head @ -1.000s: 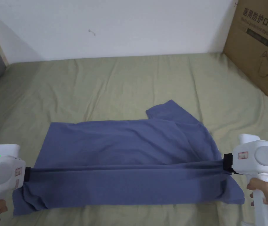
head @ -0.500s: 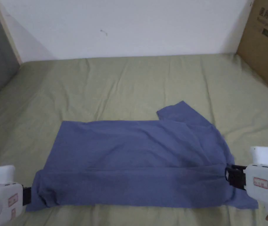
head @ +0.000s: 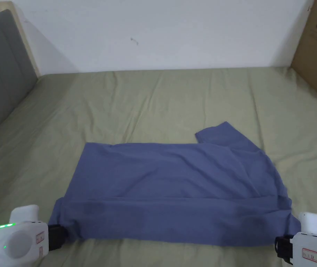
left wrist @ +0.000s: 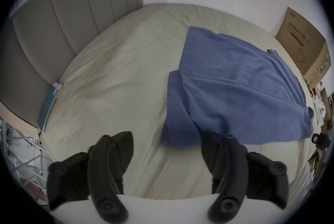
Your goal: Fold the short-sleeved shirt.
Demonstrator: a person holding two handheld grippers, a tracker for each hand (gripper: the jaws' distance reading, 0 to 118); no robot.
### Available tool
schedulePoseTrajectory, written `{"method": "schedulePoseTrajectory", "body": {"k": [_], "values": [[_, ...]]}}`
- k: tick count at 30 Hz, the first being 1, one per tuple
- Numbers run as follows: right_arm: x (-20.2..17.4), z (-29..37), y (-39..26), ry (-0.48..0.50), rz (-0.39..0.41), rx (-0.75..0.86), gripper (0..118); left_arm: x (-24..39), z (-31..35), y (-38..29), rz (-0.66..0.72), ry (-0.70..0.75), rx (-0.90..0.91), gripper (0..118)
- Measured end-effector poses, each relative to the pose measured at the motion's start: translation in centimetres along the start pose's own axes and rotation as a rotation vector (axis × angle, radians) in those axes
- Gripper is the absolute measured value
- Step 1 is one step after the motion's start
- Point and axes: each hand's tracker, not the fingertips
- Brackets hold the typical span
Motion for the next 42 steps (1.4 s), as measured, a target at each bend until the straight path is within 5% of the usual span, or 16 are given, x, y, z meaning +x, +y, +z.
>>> {"method": "schedulePoseTrajectory", "body": {"k": [2, 4, 5, 6, 9, 11, 14, 17, 19, 21, 31, 36, 37, 38, 39, 42], "values": [[0.3, -0.3, -0.3, -0.008, -0.009, -0.014, 0, 0.0, -2.4, -0.3, -0.027, 0.007, -0.051, 36], [0.7, -0.4, -0.8, -0.016, -0.025, -0.030, 0, 0.8, -1.2, -0.4, -0.028, 0.009, 0.006, 25], [0.9, -0.4, -0.9, -0.016, -0.029, -0.034, 0, 1.0, -0.6, -0.1, -0.043, 0.001, 0.019, 3], [1.1, -0.4, -0.8, -0.013, -0.032, -0.033, 6, 1.2, 0.0, 0.1, -0.056, -0.004, 0.027, 3], [1.9, -1.1, 0.2, -0.035, -0.030, -0.030, 68, 1.0, 0.7, 0.5, -0.100, -0.044, 0.008, 3], [2.4, -2.1, 1.3, -0.060, -0.032, -0.012, 85, 0.9, 1.0, 0.4, -0.111, -0.031, 0.010, 3], [3.6, -5.0, 2.9, -0.055, -0.045, -0.036, 79, 0.1, 1.2, 0.7, -0.061, -0.067, 0.006, 3], [3.4, -7.0, 3.4, -0.125, -0.048, -0.164, 46, 0.2, 1.3, 0.6, -0.076, -0.054, 0.002, 3], [2.3, -5.2, 4.4, -0.052, 0.031, -0.152, 28, 0.5, 1.5, 0.5, -0.090, -0.047, 0.004, 3], [2.0, -4.5, 4.8, -0.033, 0.004, -0.155, 9, 0.7, 1.7, 0.6, -0.107, -0.038, 0.003, 3], [5.2, 1.9, 2.2, 0.031, -0.086, -0.155, 9, -0.8, 6.2, -4.1, -0.219, -0.021, -0.024, 3], [5.4, 1.8, -3.6, -0.007, -0.040, -0.177, 13, -1.0, 6.4, -8.0, -0.244, -0.033, -0.036, 15], [5.3, 1.4, -4.1, -0.015, -0.046, -0.171, 27, -0.9, 6.2, -8.0, -0.236, -0.024, -0.042, 31], [5.1, 1.3, -4.2, -0.074, -0.043, -0.189, 61, -0.8, 6.2, -7.8, -0.222, 0.013, -0.060, 53], [5.0, 1.0, -4.0, -0.121, -0.025, -0.205, 78, -0.8, 6.2, -7.5, -0.212, 0.029, -0.061, 65], [4.3, 2.3, -2.6, -0.126, 0.024, -0.110, 79, -0.3, 8.0, -6.0, -0.168, 0.035, 0.008, 76]]}}
